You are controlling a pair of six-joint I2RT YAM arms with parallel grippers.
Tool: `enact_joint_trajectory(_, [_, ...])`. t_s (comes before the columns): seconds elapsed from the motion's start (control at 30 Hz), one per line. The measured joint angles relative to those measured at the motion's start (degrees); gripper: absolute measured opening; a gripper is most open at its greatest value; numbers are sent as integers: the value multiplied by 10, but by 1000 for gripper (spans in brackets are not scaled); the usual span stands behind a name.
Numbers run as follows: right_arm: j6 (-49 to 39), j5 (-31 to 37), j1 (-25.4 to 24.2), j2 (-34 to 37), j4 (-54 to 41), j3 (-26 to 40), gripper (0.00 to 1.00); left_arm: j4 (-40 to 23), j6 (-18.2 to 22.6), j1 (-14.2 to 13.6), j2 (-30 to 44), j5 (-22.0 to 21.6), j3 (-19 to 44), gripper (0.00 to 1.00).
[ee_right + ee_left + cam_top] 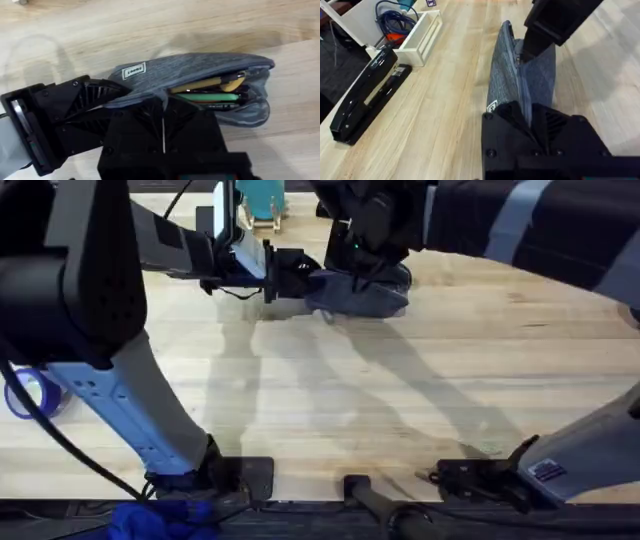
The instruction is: Unzip the bag, pick up the pens from the table one at a time and place them inside, then zip the bag closed.
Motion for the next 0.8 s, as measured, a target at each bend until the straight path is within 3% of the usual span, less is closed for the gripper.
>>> enact_joint_trajectory(0.8, [-5,-4,-46,-1,-48,0,31,0,0,0,0,-2,0,43])
